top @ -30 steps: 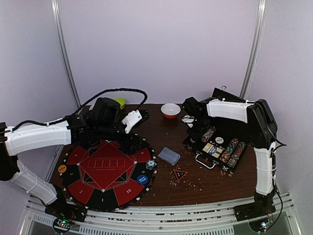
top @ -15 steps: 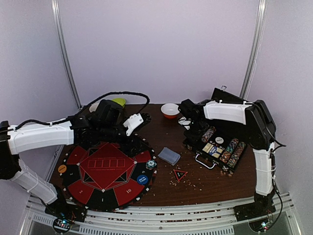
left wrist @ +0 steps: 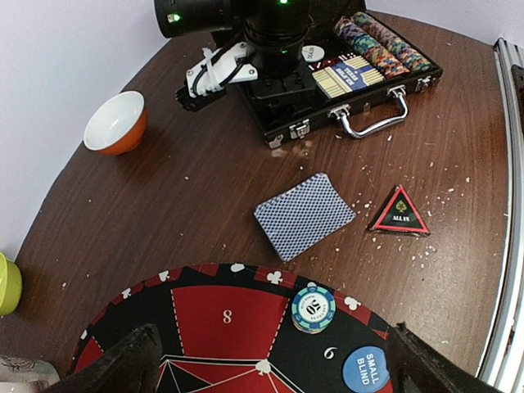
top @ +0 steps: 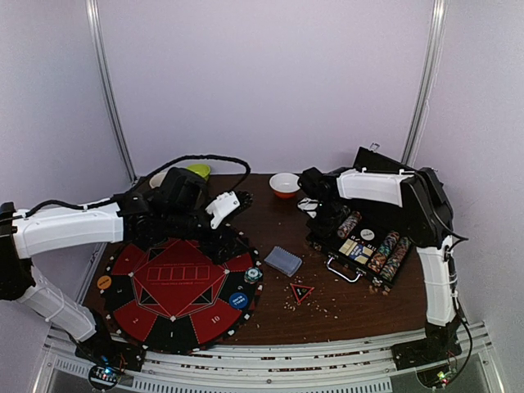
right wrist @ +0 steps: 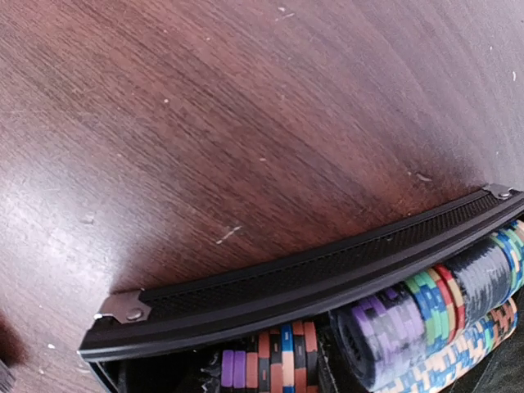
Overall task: Distribute texas hold em gaming equipment
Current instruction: Pick up the pile of poker chips from the chip case, then pass from the right arm to the left
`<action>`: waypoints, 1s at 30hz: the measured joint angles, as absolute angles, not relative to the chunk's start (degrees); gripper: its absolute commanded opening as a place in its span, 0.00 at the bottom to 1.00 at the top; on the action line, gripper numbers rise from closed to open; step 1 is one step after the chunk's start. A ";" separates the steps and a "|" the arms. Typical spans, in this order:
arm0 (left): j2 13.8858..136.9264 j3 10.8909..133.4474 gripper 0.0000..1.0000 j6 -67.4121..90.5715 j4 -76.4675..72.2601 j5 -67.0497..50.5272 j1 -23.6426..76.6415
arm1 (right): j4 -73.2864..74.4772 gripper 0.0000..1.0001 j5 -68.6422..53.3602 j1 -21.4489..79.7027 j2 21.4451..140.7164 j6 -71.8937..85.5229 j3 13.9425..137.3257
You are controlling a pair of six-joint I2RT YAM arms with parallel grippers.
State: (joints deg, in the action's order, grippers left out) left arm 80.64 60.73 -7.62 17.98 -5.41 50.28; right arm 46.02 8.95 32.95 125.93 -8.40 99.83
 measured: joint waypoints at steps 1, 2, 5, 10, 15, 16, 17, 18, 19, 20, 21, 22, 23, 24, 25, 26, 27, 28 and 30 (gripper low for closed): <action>80.53 60.62 0.97 -7.75 17.85 -5.39 50.28 | 46.26 0.00 8.69 32.82 125.95 -8.12 100.07; 80.23 60.31 0.97 -7.90 17.54 -5.39 50.28 | 46.92 0.00 8.51 32.69 125.95 -7.44 100.60; 77.67 58.28 0.94 -9.02 15.84 -5.37 50.28 | 48.88 0.00 7.79 32.58 125.71 -4.95 103.26; 69.89 54.85 0.92 -14.83 11.44 -4.97 50.43 | 52.64 0.00 2.63 32.47 120.03 1.02 108.86; 69.08 54.85 0.98 -25.41 6.37 0.97 54.87 | 49.19 0.00 -12.19 33.12 106.26 9.58 104.60; 70.02 54.85 0.98 -27.79 5.54 2.52 56.64 | 47.66 0.00 -15.16 33.87 103.35 11.44 102.19; 71.20 54.85 0.98 -29.78 4.71 3.49 58.13 | 46.17 0.00 -18.39 35.03 100.82 14.06 99.77; 72.53 54.87 0.98 -31.46 3.90 4.10 59.37 | 44.80 0.00 -21.26 36.51 99.00 16.10 97.67; 73.91 54.87 0.98 -32.71 3.22 4.32 60.20 | 43.16 0.00 -23.94 38.24 97.84 18.41 95.74; 75.33 55.00 0.98 -33.63 2.87 4.32 60.51 | 41.54 0.00 -26.20 40.01 97.27 20.08 94.06; 76.44 55.27 0.98 -34.15 2.74 4.29 60.55 | 39.94 0.00 -28.21 41.67 97.23 22.52 92.51; 78.15 55.96 0.98 -34.57 2.76 4.14 60.47 | 38.65 0.00 -29.82 43.20 97.32 23.73 91.18; 79.18 56.45 0.97 -34.65 2.83 3.79 60.42 | 37.41 0.00 -31.44 44.73 97.38 25.61 89.67; 80.18 57.08 0.94 -34.63 3.01 3.33 60.42 | 36.25 0.00 -32.80 45.95 97.38 27.20 88.20; 80.95 57.69 0.91 -34.57 3.20 2.48 60.34 | 35.09 0.00 -33.93 46.76 97.38 28.64 86.98; 81.34 58.08 0.86 -34.22 3.18 1.61 60.31 | 32.58 0.00 -35.44 47.64 97.19 30.92 84.95; 81.38 58.30 0.82 -33.74 3.25 0.99 60.31 | 31.03 0.00 -36.21 47.97 97.17 32.64 83.74; 81.38 58.57 0.79 -33.34 3.27 0.14 60.31 | 28.49 0.00 -37.12 48.18 96.92 34.48 82.00; 81.34 58.83 0.70 -32.64 3.77 -1.34 60.31 | 24.12 0.00 -38.65 48.23 96.40 38.22 79.35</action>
